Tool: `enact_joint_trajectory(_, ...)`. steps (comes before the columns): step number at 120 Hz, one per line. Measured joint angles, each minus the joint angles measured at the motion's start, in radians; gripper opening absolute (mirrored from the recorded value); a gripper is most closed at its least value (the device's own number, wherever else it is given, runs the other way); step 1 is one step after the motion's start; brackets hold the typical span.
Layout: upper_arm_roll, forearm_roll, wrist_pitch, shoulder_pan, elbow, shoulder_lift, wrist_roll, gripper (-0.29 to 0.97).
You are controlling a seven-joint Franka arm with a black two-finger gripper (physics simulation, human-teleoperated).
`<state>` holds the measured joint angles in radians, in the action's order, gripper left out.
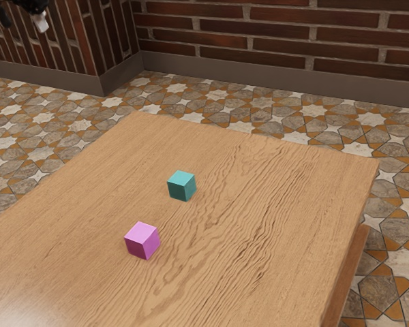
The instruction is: Pick up the blue block with one arm, and put the blue block on the pink block with one arm
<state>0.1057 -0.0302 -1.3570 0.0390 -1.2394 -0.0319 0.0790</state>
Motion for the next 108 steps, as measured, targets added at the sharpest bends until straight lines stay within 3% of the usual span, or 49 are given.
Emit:
enact_joint_trajectory(10,-0.024,0.008,-0.089,-0.006,-0.040,0.169,0.000,0.68)
enact_joint_trajectory(34,-0.051,0.017,-0.300,-0.017,-0.051,0.411,-0.012,0.68)
enact_joint_trajectory(43,-0.062,0.057,-0.407,-0.018,-0.074,0.516,-0.014,0.68)
enact_joint_trajectory(82,-0.065,0.110,-0.653,-0.018,-0.097,0.664,-0.013,0.68)
enact_joint_trajectory(108,-0.102,0.116,-0.702,-0.016,0.047,0.807,-0.025,0.68)
